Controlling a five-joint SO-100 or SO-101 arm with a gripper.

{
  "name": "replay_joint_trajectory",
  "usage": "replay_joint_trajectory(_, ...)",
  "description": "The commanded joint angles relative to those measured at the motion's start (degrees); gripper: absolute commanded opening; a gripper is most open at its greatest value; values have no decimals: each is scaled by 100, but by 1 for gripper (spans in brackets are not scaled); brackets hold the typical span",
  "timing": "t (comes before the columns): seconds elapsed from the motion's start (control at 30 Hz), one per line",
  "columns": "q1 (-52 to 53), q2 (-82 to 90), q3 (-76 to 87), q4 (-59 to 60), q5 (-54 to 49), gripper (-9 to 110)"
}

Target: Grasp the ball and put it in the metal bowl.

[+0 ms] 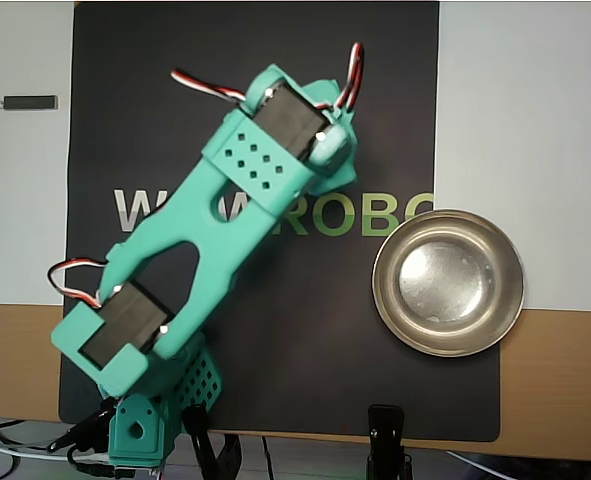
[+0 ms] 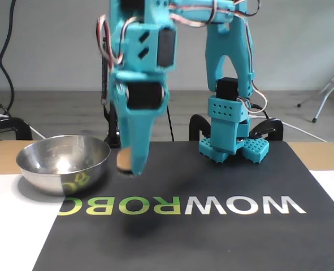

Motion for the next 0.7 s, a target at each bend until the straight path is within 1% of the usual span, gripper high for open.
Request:
replay_joint_trajectory(0.0, 26, 439, 9, -26, 360, 34)
replay_joint_trajectory(0.3, 193, 738, 35, 0, 1828, 34)
replay_joint_trajectory(0.67, 272, 747, 413, 44, 2962, 33)
